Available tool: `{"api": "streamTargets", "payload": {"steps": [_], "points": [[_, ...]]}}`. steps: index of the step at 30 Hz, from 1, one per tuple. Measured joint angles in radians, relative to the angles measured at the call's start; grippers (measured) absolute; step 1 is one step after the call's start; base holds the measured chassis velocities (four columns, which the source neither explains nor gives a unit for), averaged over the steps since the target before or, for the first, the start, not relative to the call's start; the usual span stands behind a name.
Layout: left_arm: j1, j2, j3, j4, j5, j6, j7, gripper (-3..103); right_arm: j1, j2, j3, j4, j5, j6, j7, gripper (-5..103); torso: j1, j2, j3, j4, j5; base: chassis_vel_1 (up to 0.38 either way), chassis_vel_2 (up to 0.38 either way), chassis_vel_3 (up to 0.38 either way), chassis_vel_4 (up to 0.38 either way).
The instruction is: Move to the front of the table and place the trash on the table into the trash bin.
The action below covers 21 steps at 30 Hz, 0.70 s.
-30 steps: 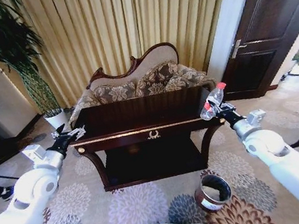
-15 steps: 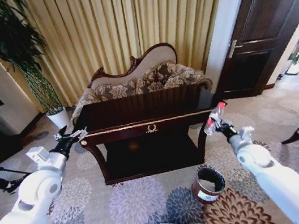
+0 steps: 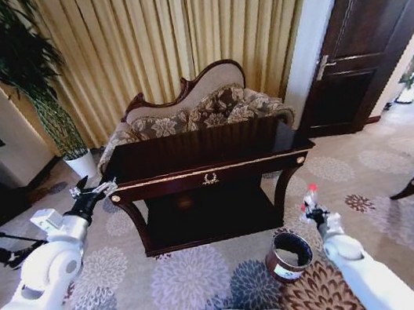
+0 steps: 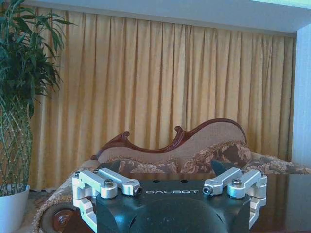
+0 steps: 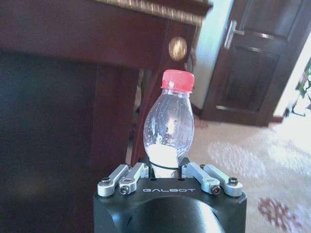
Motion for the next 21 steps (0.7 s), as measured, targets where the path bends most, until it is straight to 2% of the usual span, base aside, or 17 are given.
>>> {"api": "streamTargets", "payload": {"steps": [6,11,17,18,20,21], "points": [[0.003,-0.002,0.007,0.003,0.012,-0.007,0.007,100,0.011,0.031,0.003,-0.055,-0.016,0.024,0.000,25,0.000,0.000,0.000,0.0000,-0.0001,0.000,0.000,0.000,0.000],[-0.005,-0.005,0.021,0.001,0.018,-0.017,0.005,100,0.033,0.077,0.004,-0.148,-0.031,0.074,0.000,25,0.000,0.000,0.000,0.0000,0.0004,0.000,0.000,0.000,0.000],[-0.008,0.003,0.017,0.001,0.018,-0.020,0.001,100,0.027,0.101,0.007,-0.167,-0.057,0.086,0.000,25,0.000,0.000,0.000,-0.0001,0.0001,0.000,0.000,0.000,0.000],[-0.007,0.007,0.016,0.001,0.017,-0.020,0.000,100,0.027,0.108,0.009,-0.170,-0.073,0.089,0.000,22,0.000,0.000,0.000,-0.0002,0.0000,0.000,0.000,0.000,0.000],[-0.007,0.009,0.016,0.000,0.017,-0.021,0.000,100,0.026,0.116,0.011,-0.170,-0.088,0.092,0.000,25,0.000,0.000,0.000,0.0000,0.0000,0.000,0.000,0.000,0.000],[-0.007,0.010,0.017,-0.003,0.017,-0.022,0.000,100,0.023,0.123,0.012,-0.168,-0.096,0.093,0.000,31,0.000,0.000,0.000,0.0000,0.0000,0.000,0.000,0.000,0.000]]}}
